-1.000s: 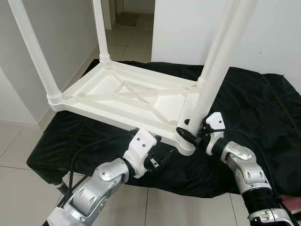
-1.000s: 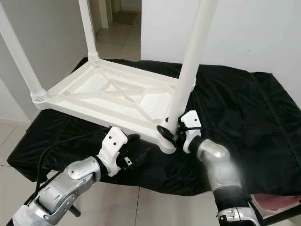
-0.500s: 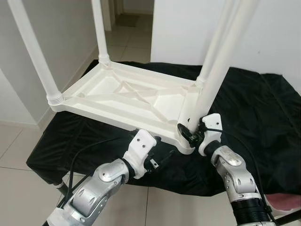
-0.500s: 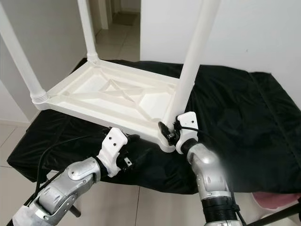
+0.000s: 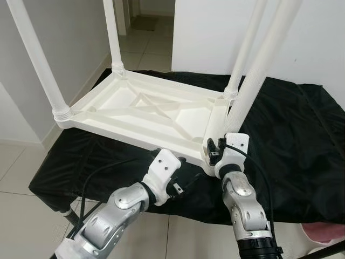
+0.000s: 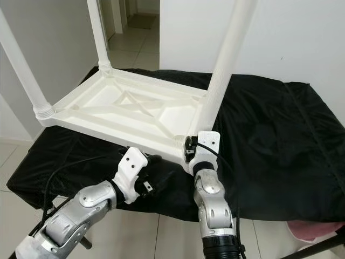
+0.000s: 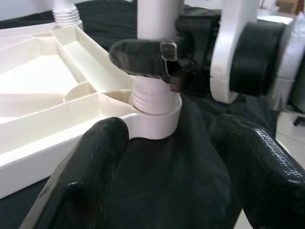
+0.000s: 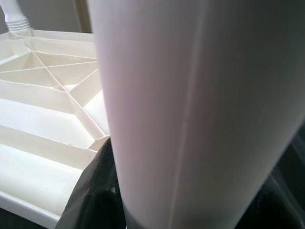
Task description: Building children table
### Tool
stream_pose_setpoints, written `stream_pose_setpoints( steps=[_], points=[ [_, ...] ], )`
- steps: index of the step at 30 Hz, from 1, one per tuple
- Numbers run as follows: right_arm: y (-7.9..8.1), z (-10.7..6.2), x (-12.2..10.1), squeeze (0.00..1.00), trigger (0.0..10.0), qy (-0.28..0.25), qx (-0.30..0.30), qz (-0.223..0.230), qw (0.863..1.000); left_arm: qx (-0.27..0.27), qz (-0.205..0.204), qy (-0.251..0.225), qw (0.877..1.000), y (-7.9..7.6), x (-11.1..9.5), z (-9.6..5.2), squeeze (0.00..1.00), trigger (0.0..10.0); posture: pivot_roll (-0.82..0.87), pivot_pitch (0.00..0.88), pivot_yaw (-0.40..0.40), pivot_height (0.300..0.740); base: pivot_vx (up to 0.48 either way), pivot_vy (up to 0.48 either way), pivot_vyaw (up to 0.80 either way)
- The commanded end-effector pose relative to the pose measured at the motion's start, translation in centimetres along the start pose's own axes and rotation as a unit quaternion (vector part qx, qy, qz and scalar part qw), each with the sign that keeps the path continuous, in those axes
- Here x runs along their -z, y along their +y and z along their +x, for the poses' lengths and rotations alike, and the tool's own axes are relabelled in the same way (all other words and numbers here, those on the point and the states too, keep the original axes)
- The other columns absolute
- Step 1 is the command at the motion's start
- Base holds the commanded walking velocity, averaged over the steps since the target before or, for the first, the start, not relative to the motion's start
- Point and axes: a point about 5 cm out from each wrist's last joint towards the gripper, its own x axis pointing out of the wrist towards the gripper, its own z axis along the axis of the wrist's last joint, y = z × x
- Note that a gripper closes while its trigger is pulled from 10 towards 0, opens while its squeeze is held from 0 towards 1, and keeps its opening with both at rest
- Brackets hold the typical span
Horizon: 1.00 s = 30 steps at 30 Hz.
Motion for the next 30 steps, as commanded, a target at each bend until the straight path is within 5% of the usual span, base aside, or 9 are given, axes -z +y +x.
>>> stream_pose_setpoints(
  steps=[1, 4, 5, 14, 15, 17, 21, 30],
  points=[
    [1.1, -0.6, 1.1, 0.0, 10.0, 0.034, 0.003, 0.044, 0.998, 0.07, -0.001, 0.001, 0.998, -1.0, 0.0, -0.1, 0.0, 10.0, -0.02, 0.0, -0.004, 0.74, 0.0, 0.0, 0.0],
    [1.2, -0.5, 0.6, 0.0, 10.0, 0.017, -0.009, 0.044, 0.999, 0.071, 0.001, 0.003, 0.997, -0.9, 0.0, -0.2, 0.0, 10.0, -0.03, 0.0, 0.003, 0.74, 0.0, 0.0, 0.0],
    [1.3, -0.5, 0.3, 1.0, 10.0, 0.009, -0.023, 0.055, 0.998, 0.071, 0.003, 0.003, 0.997, -0.8, 0.0, -0.2, 0.0, 10.0, -0.03, 0.0, 0.006, 0.74, 0.0, 0.0, 0.0],
    [-0.3, -0.3, -0.7, 1.0, 10.0, -0.023, -0.088, 0.034, 0.995, 0.07, 0.006, 0.005, 0.998, -0.6, 0.0, -0.3, 0.0, 10.0, -0.03, 0.0, 0.011, 0.74, 0.0, 0.0, 0.0],
    [-0.6, -0.2, -0.8, 0.1, 10.0, -0.024, -0.101, 0.023, 0.994, 0.069, 0.006, 0.005, 0.998, -0.6, -0.1, -0.3, 0.0, 10.0, -0.03, 0.0, 0.012, 0.74, 0.0, 0.0, 0.0],
    [-1.3, 0.0, -0.8, 0.0, 10.0, -0.023, -0.146, 0.004, 0.989, 0.068, 0.007, 0.005, 0.998, -0.5, -0.1, -0.3, 0.0, 10.0, -0.03, 0.0, 0.015, 0.74, 0.0, 0.0, 0.0],
    [-2.7, 0.7, -0.6, 0.0, 10.0, -0.007, -0.258, -0.04, 0.965, 0.068, 0.006, 0.003, 0.998, -0.4, -0.1, -0.2, 0.0, 10.0, -0.04, 0.0, 0.023, 0.74, 0.0, 0.0, 0.0],
    [-3.7, 1.7, -0.2, 0.0, 10.0, 0.008, -0.327, -0.084, 0.941, 0.072, 0.01, 0.003, 0.997, -0.1, -0.3, 0.0, 0.0, 10.0, -0.06, 0.0, 0.04, 0.74, 0.0, 0.0, 0.0]
  ],
)
